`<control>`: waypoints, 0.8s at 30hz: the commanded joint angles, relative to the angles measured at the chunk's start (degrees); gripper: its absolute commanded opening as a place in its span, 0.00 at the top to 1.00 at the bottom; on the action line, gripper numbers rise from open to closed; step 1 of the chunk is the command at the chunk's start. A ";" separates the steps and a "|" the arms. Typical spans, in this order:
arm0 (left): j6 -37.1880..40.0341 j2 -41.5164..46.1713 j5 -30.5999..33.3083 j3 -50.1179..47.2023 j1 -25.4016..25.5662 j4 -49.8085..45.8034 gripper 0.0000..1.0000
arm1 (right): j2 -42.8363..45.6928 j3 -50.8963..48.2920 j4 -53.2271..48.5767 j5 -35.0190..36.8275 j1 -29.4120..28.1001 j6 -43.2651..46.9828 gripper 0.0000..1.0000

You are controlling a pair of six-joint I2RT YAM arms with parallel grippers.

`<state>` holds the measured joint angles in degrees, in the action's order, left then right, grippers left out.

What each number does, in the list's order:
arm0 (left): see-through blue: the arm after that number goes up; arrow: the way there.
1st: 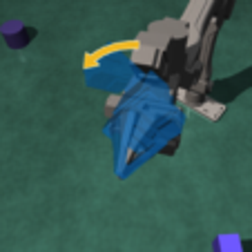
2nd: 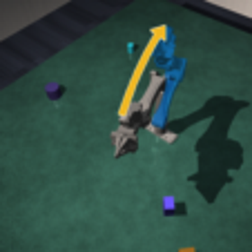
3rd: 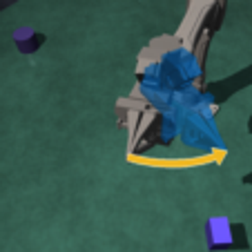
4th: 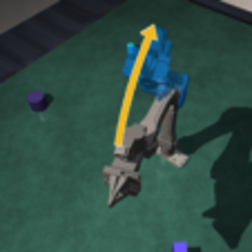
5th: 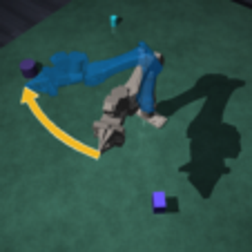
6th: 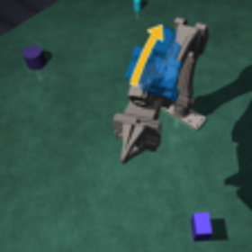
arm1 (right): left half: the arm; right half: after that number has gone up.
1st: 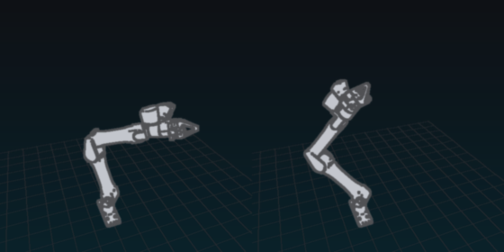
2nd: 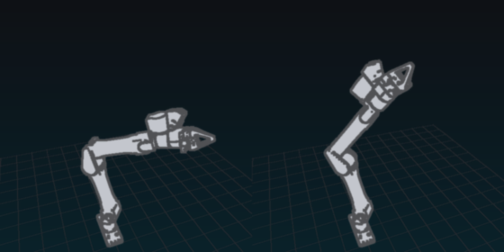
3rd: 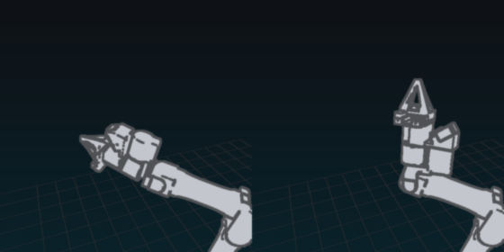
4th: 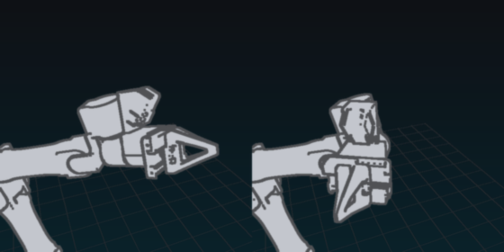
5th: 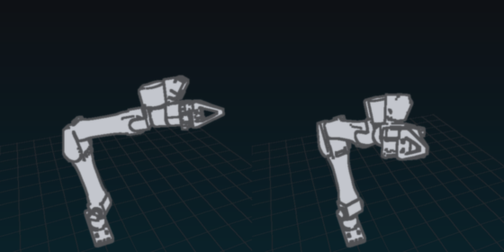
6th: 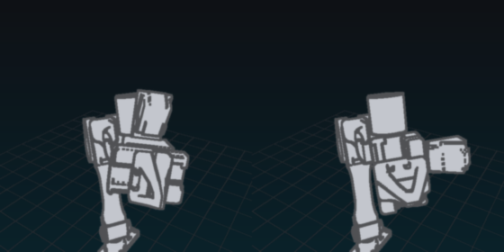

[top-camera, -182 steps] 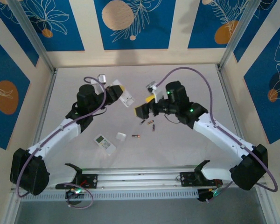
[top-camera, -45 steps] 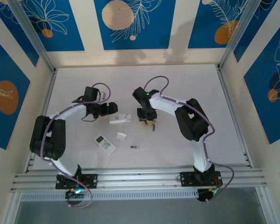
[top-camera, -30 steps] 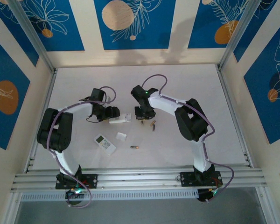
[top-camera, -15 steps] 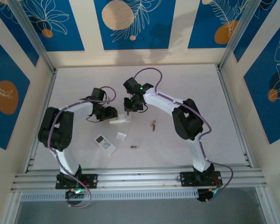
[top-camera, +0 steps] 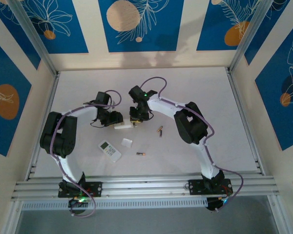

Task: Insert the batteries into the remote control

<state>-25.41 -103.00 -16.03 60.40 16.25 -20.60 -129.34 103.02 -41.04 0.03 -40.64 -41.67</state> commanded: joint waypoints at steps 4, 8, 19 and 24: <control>-0.21 -2.03 -3.91 0.76 1.19 0.26 0.49 | -0.37 2.22 -2.72 -3.02 0.30 -0.83 0.76; -0.41 -1.94 -4.07 0.77 1.24 0.31 0.49 | 0.81 2.32 -3.39 -3.03 0.30 -0.67 0.74; -0.60 -1.42 -4.05 0.20 1.24 0.30 0.49 | 4.31 -3.01 -1.86 -4.16 0.22 -1.57 0.76; -0.69 -1.24 -4.03 0.21 1.24 0.26 0.49 | 3.88 -3.32 -1.37 -4.38 0.21 -1.62 0.79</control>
<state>-25.43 -103.00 -16.03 60.40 16.25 -20.60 -127.61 100.42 -42.54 -2.50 -40.60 -42.57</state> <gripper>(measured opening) 0.509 0.210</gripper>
